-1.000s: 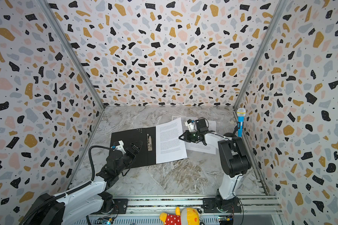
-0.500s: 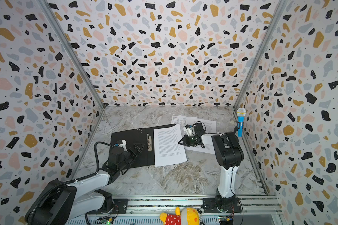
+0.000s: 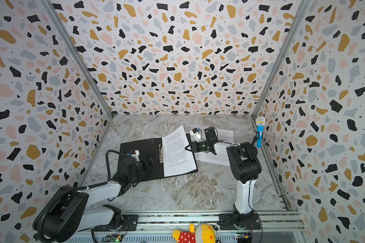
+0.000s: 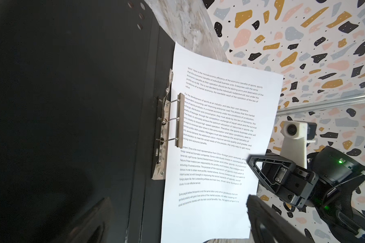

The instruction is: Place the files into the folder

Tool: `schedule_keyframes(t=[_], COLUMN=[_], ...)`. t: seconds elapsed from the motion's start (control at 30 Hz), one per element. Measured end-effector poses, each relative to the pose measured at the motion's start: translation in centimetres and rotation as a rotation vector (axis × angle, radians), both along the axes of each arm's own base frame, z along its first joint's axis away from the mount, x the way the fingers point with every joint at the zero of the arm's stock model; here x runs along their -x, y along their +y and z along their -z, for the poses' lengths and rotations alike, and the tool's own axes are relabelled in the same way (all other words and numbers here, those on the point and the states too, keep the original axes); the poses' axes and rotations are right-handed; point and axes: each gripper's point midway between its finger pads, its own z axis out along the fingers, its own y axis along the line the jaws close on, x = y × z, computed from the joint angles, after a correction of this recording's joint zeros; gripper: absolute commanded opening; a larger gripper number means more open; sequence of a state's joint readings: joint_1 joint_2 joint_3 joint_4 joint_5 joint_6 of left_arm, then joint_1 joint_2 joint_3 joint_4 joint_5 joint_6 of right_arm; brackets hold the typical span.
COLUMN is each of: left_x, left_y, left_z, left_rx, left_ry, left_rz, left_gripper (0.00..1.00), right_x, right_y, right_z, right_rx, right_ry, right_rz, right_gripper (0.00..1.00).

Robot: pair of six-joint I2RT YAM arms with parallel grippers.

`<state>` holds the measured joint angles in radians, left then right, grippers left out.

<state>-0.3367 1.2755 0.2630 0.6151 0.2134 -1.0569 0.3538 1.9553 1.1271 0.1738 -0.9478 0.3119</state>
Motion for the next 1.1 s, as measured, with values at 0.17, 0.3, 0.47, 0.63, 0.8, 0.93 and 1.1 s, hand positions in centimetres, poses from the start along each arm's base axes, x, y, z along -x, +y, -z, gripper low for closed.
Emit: schedule_keyframes(t=[0.17, 0.3, 0.47, 0.63, 0.8, 0.93, 1.1], left_x=[0.0, 0.0, -0.2, -0.2, -0.3, -0.4, -0.4], left_y=[-0.3, -0.3, -0.4, -0.4, -0.4, -0.4, -0.5], left_z=[0.2, 0.3, 0.1, 0.0, 0.2, 0.1, 0.0], left_rx=[0.006, 0.006, 0.011, 0.013, 0.013, 0.016, 0.021], left_ry=[0.002, 0.004, -0.006, -0.009, -0.008, -0.013, -0.015], left_rz=[0.013, 0.014, 0.016, 0.015, 0.014, 0.015, 0.018], left_gripper=[1.0, 1.0, 1.0, 0.99, 1.0, 1.0, 1.0], right_x=[-0.2, -0.4, -0.9, -1.1, -1.2, -0.8, -0.7], right_y=[0.6, 0.7, 0.6, 0.4, 0.0, -0.5, -0.8], right_z=[-1.4, -1.6, -0.6, 0.8, 1.7, 2.9, 3.6], right_rx=[-0.027, -0.025, -0.004, 0.026, 0.046, 0.067, 0.079], right_ry=[-0.058, -0.071, -0.041, 0.002, 0.037, 0.089, 0.127], right_rz=[-0.043, -0.044, -0.027, 0.003, 0.043, 0.08, 0.119], right_gripper=[0.0, 0.0, 0.0, 0.0, 0.0, 0.0, 0.0])
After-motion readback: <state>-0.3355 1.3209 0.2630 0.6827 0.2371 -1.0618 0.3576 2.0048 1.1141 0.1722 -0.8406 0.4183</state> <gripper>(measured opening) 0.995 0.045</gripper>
